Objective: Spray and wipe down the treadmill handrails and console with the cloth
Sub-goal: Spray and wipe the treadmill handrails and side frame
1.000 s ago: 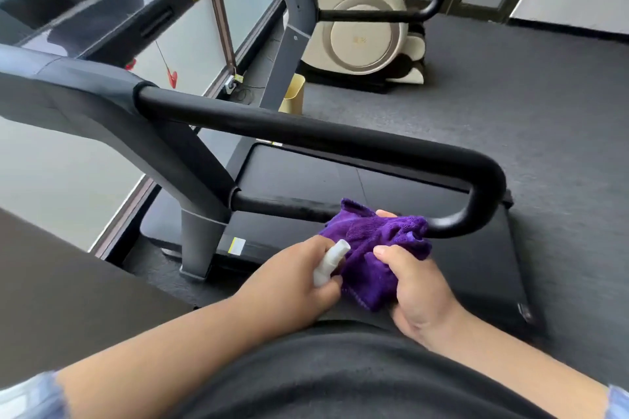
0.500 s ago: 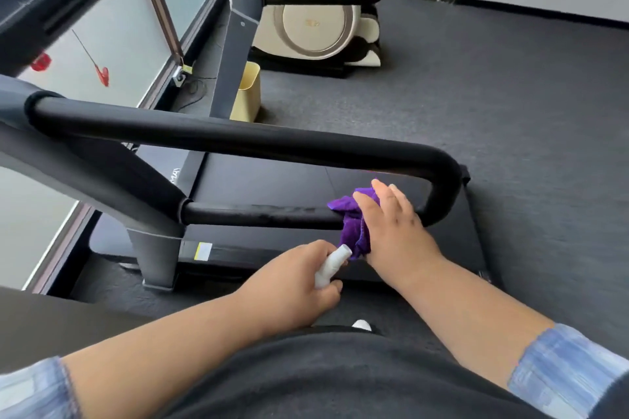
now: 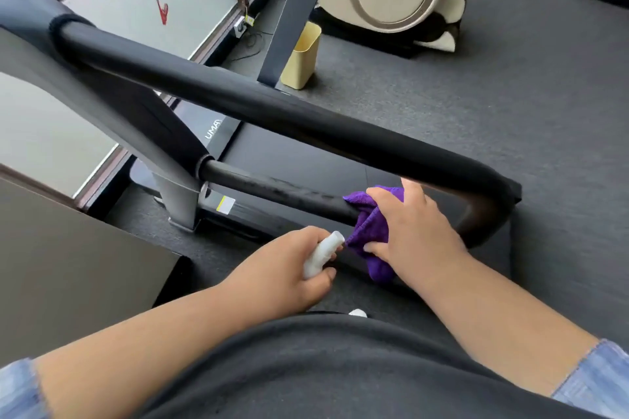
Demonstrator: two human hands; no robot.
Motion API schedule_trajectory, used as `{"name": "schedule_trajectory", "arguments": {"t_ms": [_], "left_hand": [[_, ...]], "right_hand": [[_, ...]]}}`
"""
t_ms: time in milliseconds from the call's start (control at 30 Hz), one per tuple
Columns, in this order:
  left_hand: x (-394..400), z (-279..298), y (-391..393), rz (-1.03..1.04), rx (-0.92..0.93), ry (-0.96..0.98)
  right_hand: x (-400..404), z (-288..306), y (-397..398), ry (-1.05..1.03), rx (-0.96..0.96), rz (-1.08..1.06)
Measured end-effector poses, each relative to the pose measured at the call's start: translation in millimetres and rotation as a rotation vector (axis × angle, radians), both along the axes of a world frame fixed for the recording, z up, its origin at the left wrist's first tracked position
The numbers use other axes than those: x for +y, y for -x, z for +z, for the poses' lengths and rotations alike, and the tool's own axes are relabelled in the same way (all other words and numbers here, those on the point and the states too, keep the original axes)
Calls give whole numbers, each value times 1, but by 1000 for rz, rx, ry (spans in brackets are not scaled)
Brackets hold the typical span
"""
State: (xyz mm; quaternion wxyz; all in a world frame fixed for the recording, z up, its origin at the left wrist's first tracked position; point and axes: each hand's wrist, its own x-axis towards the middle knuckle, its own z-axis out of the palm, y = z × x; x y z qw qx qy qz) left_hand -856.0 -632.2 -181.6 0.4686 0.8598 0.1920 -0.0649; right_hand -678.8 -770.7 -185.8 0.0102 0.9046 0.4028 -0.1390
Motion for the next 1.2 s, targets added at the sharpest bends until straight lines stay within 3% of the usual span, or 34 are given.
{"name": "schedule_trajectory", "arguments": {"t_ms": [233, 533, 800, 933, 1033, 1200], "left_hand": [[1, -2, 10, 126, -3, 29], [6, -8, 35, 268, -28, -7], [20, -13, 36, 280, -67, 38], [36, -17, 57, 331, -69, 69], [47, -22, 73, 390, -75, 72], [55, -28, 90, 439, -66, 66]], "right_hand": [[22, -12, -2, -25, -35, 122], [137, -26, 29, -50, 56, 312], [86, -30, 8, -87, 59, 205], [93, -41, 20, -48, -90, 260], [123, -47, 33, -47, -138, 318], [216, -56, 69, -136, -37, 346]]}}
